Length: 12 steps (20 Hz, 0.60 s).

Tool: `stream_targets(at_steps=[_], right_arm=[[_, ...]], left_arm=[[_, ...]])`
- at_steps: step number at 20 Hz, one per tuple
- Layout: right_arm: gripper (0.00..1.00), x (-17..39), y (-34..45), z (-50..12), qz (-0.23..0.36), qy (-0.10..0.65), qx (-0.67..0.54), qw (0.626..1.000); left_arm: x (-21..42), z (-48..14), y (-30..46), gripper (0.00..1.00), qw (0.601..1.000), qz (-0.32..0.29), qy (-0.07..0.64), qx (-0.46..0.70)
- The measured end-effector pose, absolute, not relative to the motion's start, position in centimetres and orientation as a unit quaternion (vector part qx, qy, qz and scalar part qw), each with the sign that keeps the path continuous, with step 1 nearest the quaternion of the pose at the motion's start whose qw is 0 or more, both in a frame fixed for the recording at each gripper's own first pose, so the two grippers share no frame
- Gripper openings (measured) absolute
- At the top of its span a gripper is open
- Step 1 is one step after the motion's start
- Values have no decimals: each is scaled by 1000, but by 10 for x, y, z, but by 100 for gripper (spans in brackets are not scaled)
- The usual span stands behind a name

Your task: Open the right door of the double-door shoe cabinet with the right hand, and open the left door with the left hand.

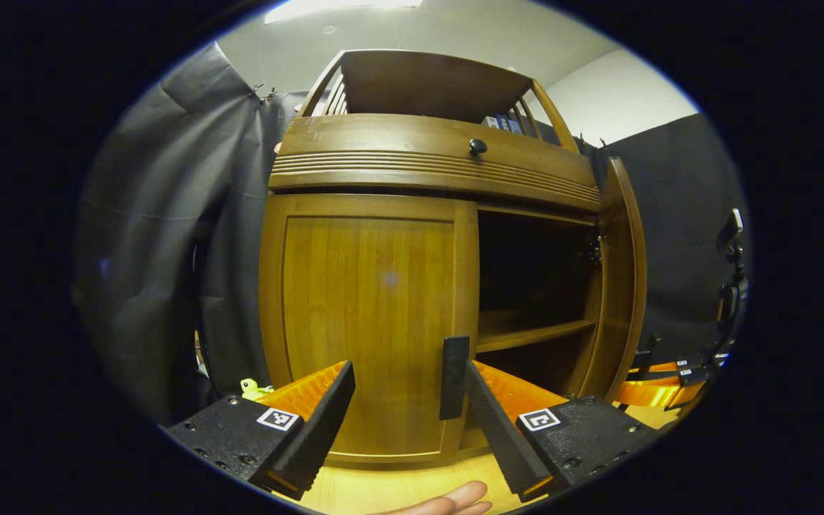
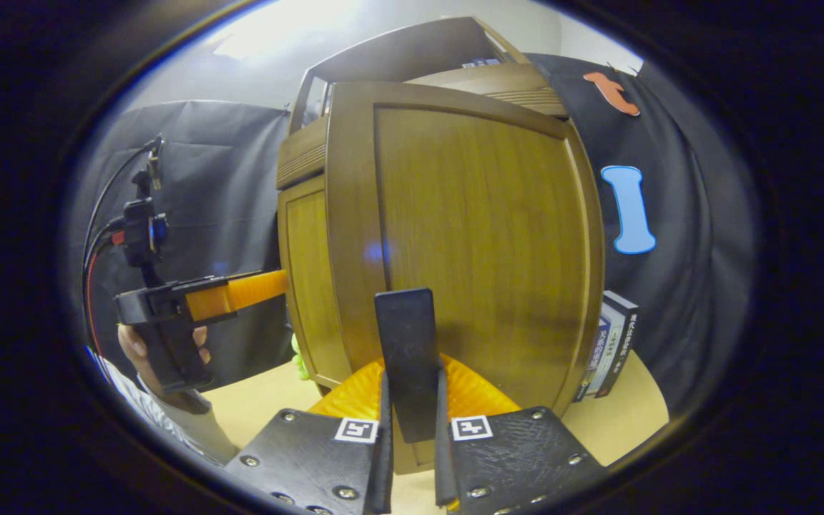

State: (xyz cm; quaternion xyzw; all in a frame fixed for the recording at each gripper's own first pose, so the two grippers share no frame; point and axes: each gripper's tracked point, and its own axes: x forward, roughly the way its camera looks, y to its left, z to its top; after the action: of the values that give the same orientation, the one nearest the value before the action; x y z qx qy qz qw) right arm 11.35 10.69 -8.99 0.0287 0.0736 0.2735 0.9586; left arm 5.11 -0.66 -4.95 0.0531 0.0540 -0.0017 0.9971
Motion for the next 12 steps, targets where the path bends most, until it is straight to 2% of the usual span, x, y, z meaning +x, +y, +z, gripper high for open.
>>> stream_targets(at_steps=[6,7,9,12], right_arm=[[23,98,77,-85,260,60,28,963],[23,96,74,-84,257,58,28,964],[23,94,65,-84,251,57,30,966],[23,91,52,-83,237,46,39,970]], left_arm=[[50,-57,-24,96,996,-16,60,65],[49,-58,-28,93,996,-19,62,68],[48,-59,-37,93,995,-26,61,74],[44,-54,-32,95,998,-7,51,49]])
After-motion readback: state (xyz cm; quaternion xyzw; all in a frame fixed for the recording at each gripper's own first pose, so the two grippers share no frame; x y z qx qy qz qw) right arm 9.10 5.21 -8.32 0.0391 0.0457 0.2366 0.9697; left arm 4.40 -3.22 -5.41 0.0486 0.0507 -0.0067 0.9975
